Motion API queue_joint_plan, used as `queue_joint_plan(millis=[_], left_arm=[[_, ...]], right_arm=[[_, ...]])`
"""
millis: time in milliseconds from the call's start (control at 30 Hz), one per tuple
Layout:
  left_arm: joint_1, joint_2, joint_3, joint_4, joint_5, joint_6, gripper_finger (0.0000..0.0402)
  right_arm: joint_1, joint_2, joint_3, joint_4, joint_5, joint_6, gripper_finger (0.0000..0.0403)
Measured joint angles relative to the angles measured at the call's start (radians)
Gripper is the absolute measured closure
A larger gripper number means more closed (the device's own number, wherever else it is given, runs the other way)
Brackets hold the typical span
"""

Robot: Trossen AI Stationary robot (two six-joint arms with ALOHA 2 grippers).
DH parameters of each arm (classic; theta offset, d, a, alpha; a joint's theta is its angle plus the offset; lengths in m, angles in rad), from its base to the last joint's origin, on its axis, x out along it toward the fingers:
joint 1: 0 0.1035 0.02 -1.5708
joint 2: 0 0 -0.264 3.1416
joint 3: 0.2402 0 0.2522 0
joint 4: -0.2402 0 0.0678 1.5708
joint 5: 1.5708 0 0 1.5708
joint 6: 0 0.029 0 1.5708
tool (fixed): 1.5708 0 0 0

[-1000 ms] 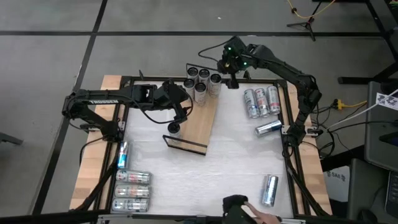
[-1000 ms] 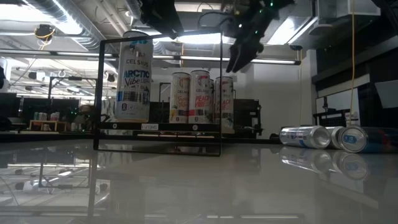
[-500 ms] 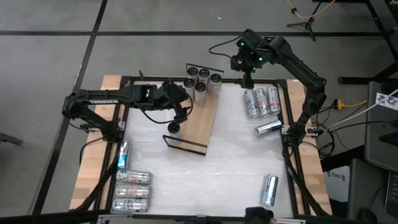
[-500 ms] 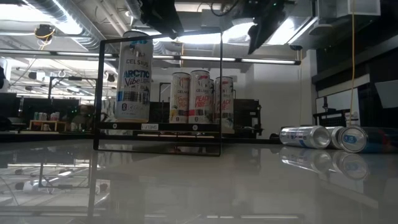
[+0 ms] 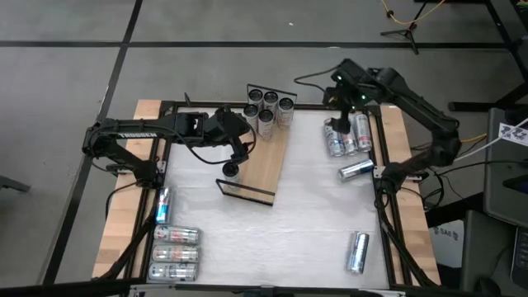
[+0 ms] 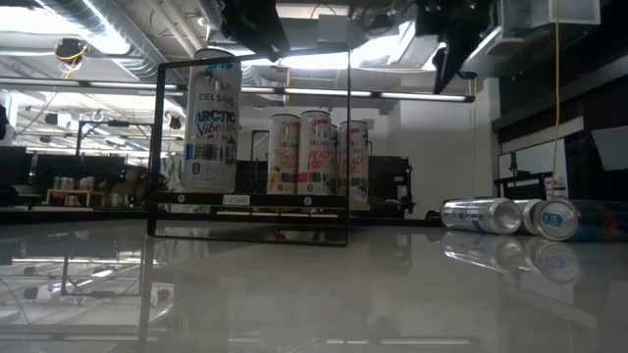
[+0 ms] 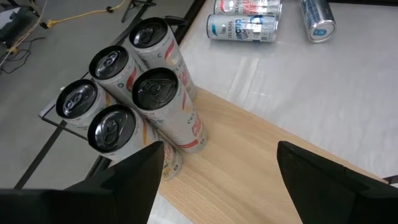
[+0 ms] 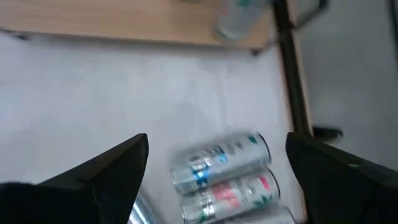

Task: Place canned beverage on shelf
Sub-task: Put the top left pink soda can on the shelf aligned with the other pink soda can

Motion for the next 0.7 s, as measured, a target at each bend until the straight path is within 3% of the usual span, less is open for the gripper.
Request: queue_joint_plan(millis=[167, 267, 700], left_arm=[[0.000, 0.000, 0.000, 0.000, 0.000, -0.001, 0.0096], [0.000, 0.000, 0.000, 0.000, 0.000, -0.001, 0.0096], [0.000, 0.000, 0.000, 0.000, 0.000, -0.006, 0.0095]], right_arm=[[0.000, -0.082, -0.163, 0.110, 0.206, 0.159, 0.0029], [0.000, -0.092, -0.228, 0.128, 0.279, 0.252, 0.0029], [-0.046, -0.090, -0.509, 0.158, 0.287, 0.568, 0.0029]])
